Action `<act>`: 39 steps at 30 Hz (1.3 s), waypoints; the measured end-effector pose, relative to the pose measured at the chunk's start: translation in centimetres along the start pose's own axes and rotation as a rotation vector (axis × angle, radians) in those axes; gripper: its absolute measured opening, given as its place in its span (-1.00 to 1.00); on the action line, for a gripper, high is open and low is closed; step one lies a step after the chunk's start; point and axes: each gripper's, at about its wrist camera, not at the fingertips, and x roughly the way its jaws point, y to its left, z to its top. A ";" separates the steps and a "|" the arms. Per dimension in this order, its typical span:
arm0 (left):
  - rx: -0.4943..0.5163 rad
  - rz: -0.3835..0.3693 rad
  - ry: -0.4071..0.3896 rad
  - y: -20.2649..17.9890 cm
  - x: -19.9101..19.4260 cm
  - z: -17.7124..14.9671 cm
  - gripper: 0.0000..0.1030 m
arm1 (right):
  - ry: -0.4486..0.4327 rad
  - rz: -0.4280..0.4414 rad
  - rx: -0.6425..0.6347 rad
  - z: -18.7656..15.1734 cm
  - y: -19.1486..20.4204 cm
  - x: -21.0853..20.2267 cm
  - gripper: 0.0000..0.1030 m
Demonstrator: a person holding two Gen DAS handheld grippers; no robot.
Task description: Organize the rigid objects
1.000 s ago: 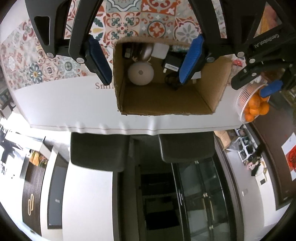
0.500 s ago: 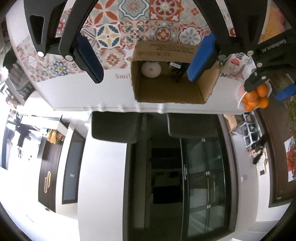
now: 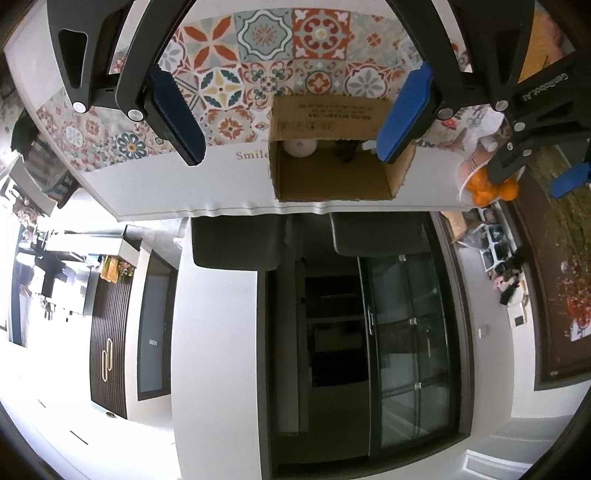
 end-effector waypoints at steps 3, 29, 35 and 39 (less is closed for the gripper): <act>-0.003 -0.001 -0.012 0.0 -1.1 -0.3 1.00 | -0.007 -0.005 -0.003 -0.3 0.0 -1.0 0.84; -0.023 -0.016 -0.067 1.9 -4.6 -1.8 1.00 | -0.055 0.015 -0.012 -1.7 1.0 -4.8 0.84; -0.026 -0.028 -0.061 2.0 -4.7 -1.7 1.00 | -0.061 0.012 -0.008 -1.7 1.2 -5.2 0.84; -0.026 -0.032 -0.063 2.0 -4.8 -1.7 1.00 | -0.061 0.012 -0.008 -1.6 1.2 -5.2 0.84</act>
